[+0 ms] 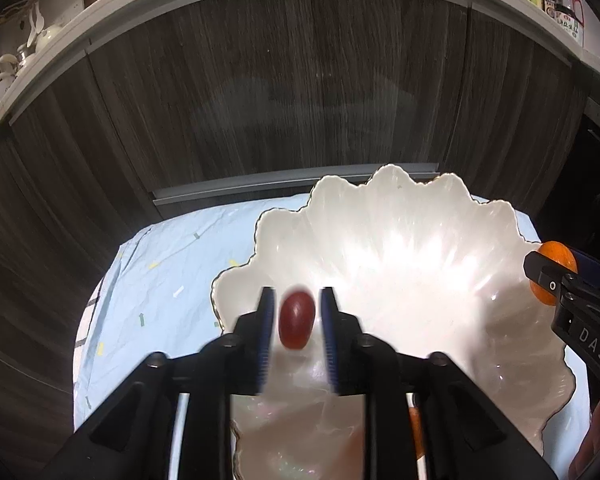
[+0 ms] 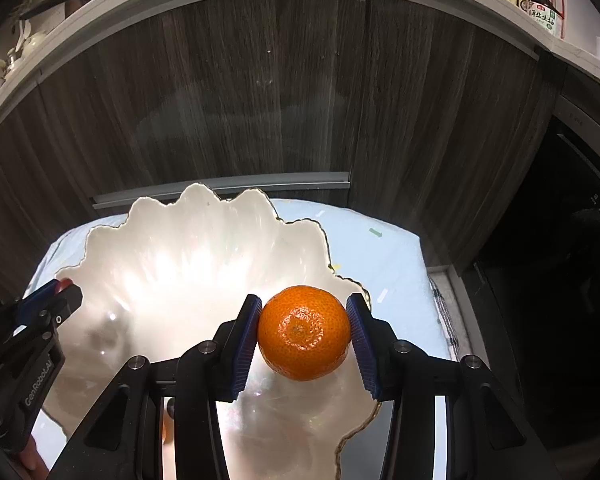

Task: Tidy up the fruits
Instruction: 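Open the left tool to drop the grape while the right tool drops the mandarin, then withdraw both open tools from the bowl toward the loose fruits on the cloth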

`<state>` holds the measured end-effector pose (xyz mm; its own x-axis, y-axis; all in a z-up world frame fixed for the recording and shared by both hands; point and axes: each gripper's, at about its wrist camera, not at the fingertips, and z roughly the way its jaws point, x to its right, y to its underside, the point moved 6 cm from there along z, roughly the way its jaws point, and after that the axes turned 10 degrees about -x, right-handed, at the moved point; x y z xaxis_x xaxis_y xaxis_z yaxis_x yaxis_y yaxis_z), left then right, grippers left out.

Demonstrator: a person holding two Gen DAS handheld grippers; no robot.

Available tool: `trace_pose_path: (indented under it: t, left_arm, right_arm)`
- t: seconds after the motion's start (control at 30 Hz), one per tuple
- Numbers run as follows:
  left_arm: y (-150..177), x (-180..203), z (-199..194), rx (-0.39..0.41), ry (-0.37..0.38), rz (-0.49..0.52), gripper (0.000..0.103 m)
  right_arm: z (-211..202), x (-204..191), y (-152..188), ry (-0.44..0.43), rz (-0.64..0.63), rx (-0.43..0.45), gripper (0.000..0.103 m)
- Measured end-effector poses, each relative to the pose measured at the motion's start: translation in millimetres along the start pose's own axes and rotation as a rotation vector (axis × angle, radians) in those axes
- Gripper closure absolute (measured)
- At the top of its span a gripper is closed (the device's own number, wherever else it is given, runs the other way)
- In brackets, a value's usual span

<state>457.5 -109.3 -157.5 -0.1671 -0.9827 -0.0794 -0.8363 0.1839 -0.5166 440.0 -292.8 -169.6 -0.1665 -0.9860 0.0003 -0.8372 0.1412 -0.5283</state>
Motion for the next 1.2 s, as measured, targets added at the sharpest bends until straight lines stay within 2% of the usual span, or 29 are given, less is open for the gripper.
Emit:
trace_pose_path:
  t: [0.07, 0.17, 0.23, 0.3, 0.37, 0.5, 0.57, 0.87, 0.97, 1.2]
  left_arm:
    - [1, -1, -1, 0.002, -0.006, -0.005, 0.058]
    - [3, 0, -2, 0.005, -0.009, -0.003, 0.049]
    - [5, 0, -2, 0.002, -0.009, -0.002, 0.046]
    - [6, -1, -3, 0.002, -0.012, -0.001, 0.043]
    - [7, -2, -4, 0.006, -0.015, -0.005, 0.037]
    - [7, -5, -9, 0.013, -0.020, -0.011, 0.032]
    - [6, -6, -13, 0.024, -0.023, -0.013, 0.024]
    - [6, -15, -36, 0.070, -0.045, -0.031, 0.010]
    - [9, -16, -42, 0.069, -0.044, -0.033, 0.009]
    - [19, -20, -61, 0.072, -0.043, -0.038, 0.009]
  right_arm:
    - [2, 0, 1, 0.003, -0.003, -0.009, 0.057]
    - [2, 1, 1, 0.005, 0.002, -0.011, 0.056]
    - [1, 2, 1, 0.012, 0.005, -0.006, 0.045]
    - [-6, 4, 1, 0.033, 0.011, 0.022, 0.028]
    - [-12, 4, 0, 0.061, 0.007, 0.049, 0.025]
    - [-19, 2, -3, 0.066, 0.002, 0.064, 0.023]
    - [-22, 1, -3, 0.059, 0.004, 0.069, 0.023]
    - [-34, -4, 0, 0.038, 0.012, 0.076, 0.022]
    - [-41, -5, 4, 0.034, 0.016, 0.081, 0.019]
    - [-61, -7, 13, 0.016, 0.022, 0.104, 0.019]
